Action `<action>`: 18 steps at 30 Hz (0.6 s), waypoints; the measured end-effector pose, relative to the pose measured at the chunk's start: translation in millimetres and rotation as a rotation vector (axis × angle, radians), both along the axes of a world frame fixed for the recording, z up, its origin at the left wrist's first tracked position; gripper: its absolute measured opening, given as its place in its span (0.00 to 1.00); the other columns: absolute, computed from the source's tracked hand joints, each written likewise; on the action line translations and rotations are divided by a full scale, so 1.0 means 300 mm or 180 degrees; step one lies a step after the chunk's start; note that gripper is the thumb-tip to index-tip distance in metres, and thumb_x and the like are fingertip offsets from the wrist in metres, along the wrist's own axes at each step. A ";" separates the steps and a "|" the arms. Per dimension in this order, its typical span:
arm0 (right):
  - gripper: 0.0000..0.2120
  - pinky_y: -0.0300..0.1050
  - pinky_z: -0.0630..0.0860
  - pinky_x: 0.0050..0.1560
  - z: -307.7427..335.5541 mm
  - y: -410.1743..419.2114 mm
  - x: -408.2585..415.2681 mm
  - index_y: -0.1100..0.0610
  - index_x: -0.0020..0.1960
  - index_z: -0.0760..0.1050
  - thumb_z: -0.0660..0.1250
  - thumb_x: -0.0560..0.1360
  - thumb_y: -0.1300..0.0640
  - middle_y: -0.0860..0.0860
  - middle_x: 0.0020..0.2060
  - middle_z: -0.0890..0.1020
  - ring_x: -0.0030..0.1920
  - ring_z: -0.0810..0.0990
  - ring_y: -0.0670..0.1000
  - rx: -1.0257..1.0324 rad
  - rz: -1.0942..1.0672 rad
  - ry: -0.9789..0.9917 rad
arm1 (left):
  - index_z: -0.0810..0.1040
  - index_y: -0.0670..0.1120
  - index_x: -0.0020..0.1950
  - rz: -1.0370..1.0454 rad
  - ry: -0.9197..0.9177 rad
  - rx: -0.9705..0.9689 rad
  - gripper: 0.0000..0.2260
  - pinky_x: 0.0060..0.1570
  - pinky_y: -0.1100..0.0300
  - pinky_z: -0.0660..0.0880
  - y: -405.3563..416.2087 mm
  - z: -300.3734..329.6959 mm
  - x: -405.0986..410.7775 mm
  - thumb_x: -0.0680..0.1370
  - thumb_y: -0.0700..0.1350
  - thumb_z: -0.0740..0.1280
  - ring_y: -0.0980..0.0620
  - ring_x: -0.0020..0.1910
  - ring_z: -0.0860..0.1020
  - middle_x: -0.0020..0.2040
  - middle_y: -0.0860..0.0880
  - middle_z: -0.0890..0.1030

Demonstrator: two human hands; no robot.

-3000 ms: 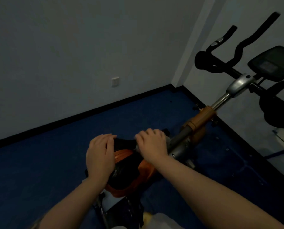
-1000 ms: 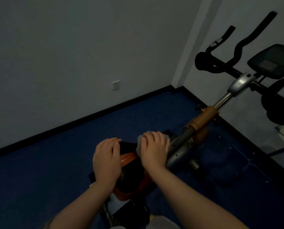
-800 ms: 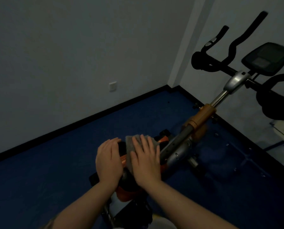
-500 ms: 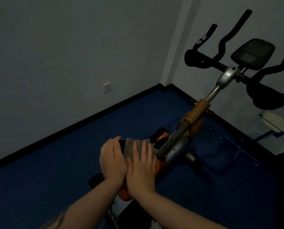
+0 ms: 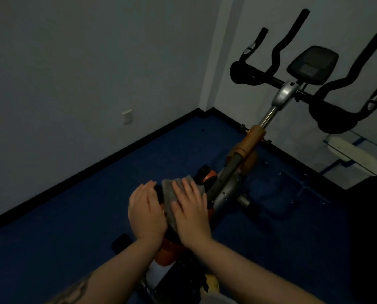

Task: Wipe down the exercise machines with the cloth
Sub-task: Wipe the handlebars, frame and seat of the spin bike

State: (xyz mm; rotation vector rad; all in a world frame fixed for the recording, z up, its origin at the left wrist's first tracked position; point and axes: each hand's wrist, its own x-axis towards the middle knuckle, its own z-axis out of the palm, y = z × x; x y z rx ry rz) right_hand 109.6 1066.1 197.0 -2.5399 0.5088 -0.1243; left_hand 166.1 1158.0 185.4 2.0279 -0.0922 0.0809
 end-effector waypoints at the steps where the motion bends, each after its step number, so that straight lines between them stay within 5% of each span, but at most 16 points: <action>1: 0.28 0.55 0.38 0.76 -0.004 -0.046 0.030 0.44 0.78 0.51 0.42 0.78 0.43 0.42 0.78 0.47 0.76 0.39 0.44 -0.0017 -0.0055 0.0011 | 0.79 0.45 0.62 0.0002 0.0024 -0.0026 0.24 0.70 0.53 0.63 -0.001 0.000 0.001 0.79 0.52 0.47 0.52 0.68 0.67 0.64 0.50 0.78; 4: 0.25 0.57 0.40 0.76 -0.016 -0.071 0.080 0.45 0.78 0.52 0.47 0.81 0.46 0.44 0.78 0.48 0.77 0.39 0.46 -0.0114 -0.0560 0.0110 | 0.78 0.47 0.63 0.0033 -0.0005 -0.0037 0.23 0.70 0.51 0.63 -0.002 -0.003 0.000 0.80 0.52 0.48 0.54 0.68 0.67 0.64 0.51 0.77; 9: 0.31 0.51 0.37 0.76 0.014 0.059 -0.039 0.43 0.76 0.38 0.29 0.73 0.41 0.41 0.76 0.37 0.75 0.31 0.43 -0.0015 -0.0063 0.0099 | 0.79 0.46 0.62 0.0076 -0.0089 -0.0191 0.22 0.68 0.52 0.65 -0.001 -0.005 -0.004 0.80 0.51 0.49 0.58 0.64 0.67 0.62 0.49 0.78; 15: 0.36 0.54 0.35 0.75 -0.016 -0.157 0.112 0.46 0.78 0.51 0.30 0.73 0.41 0.45 0.78 0.49 0.77 0.41 0.48 -0.0506 -0.0072 0.0110 | 0.79 0.46 0.62 0.0119 -0.0055 -0.0171 0.22 0.67 0.58 0.63 -0.008 0.018 -0.009 0.80 0.52 0.51 0.57 0.65 0.68 0.61 0.53 0.77; 18: 0.30 0.55 0.39 0.76 -0.017 -0.058 0.036 0.47 0.78 0.51 0.36 0.78 0.43 0.46 0.78 0.51 0.78 0.44 0.49 -0.0601 0.0166 -0.0094 | 0.79 0.46 0.62 0.0116 -0.0095 -0.0055 0.22 0.64 0.63 0.61 -0.004 0.012 -0.010 0.80 0.52 0.50 0.59 0.64 0.68 0.61 0.53 0.77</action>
